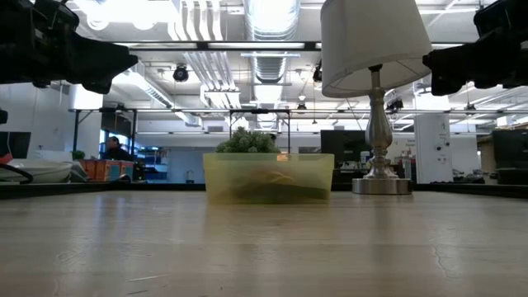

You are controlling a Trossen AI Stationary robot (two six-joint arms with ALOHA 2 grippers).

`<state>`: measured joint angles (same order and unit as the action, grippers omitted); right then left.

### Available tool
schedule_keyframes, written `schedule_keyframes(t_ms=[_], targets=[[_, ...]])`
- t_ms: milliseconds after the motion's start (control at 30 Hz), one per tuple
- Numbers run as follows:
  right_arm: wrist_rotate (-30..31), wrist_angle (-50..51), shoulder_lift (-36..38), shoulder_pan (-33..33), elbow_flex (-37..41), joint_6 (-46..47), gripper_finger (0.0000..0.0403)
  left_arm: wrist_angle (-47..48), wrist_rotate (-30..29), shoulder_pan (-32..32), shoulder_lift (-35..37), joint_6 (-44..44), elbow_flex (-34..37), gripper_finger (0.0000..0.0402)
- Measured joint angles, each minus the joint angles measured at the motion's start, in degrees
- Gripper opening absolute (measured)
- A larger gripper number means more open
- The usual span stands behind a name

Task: Pick and place rubber bands into bin
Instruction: Return to Home Position

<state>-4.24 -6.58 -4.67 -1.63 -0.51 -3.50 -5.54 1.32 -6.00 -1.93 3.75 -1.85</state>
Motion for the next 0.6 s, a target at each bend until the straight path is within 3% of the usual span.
schedule_keyframes(t_ms=[600], targets=[[-0.05,0.40,-0.04,0.02,0.00,-4.04,0.0048,0.07,-0.02,0.00,-2.44,-0.36,0.00,0.0144]])
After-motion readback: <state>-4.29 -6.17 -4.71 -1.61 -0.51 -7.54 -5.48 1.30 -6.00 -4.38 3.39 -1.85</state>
